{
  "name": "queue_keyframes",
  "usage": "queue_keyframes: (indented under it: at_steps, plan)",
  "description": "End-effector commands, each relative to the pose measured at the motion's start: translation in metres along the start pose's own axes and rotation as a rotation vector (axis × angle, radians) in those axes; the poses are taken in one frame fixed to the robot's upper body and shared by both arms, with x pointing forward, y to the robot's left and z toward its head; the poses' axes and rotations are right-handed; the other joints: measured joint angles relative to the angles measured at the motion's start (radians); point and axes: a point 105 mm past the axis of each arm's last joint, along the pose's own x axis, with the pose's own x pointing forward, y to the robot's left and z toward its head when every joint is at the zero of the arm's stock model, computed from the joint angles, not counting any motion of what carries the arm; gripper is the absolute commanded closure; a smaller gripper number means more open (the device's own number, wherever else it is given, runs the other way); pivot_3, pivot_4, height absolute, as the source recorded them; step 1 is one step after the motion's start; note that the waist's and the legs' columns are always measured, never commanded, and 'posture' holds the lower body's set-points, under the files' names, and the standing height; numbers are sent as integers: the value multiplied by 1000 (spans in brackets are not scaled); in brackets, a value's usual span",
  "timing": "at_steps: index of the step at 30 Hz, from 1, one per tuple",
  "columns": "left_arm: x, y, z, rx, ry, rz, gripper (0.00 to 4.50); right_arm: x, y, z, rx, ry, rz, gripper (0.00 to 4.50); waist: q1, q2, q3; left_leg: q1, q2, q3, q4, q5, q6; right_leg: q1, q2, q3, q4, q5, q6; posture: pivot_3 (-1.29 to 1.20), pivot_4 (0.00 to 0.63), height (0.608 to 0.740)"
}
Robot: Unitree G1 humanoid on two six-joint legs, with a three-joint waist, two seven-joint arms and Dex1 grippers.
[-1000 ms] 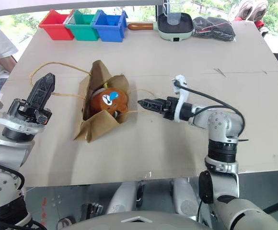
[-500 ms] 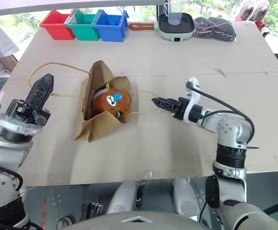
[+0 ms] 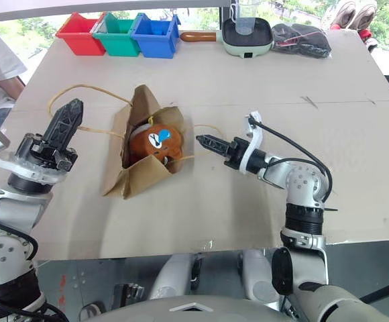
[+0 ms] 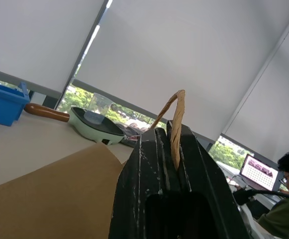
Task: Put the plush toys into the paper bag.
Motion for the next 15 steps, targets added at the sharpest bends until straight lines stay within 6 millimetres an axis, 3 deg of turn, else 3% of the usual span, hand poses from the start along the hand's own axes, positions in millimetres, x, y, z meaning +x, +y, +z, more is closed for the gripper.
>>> queue_keyframes:
  at_steps: [1, 3, 8, 11, 15]
  plan:
    - [3, -5, 5, 16, -15, -24, 4500, 6, 31, 15, -16, -89, 189, 3536, 0, 0, 0, 0, 0, 0, 0, 0, 0, 0, 0, 0, 0, 0, 0, 0, 150, 740]
    - [5, -6, 7, 16, -21, -27, 4500, 1, 53, 31, -20, -175, 311, 4477, 0, 0, 0, 0, 0, -1, 0, 0, 0, 0, 0, 0, 0, 0, 0, 0, 150, 740]
    - [17, -8, 13, 27, -42, -45, 4500, -7, 98, 56, -69, -269, 479, 4477, 2, 0, 0, 0, 0, -2, 0, 0, 0, 0, 0, 0, 0, 0, 0, 0, 150, 740]
    - [42, 0, 18, 117, -10, -61, 4500, -14, 144, 77, -185, -309, 569, 4477, 6, 2, 1, 0, 0, -2, 0, 0, 0, 0, 0, -1, 0, 0, 0, 0, 150, 740]
    - [76, 15, 14, 212, 68, -81, 4500, -20, 161, 79, -326, -283, 505, 4477, 4, 1, 1, -1, -1, 0, 0, 0, 0, 0, 1, -2, 1, 0, 0, 0, 150, 740]
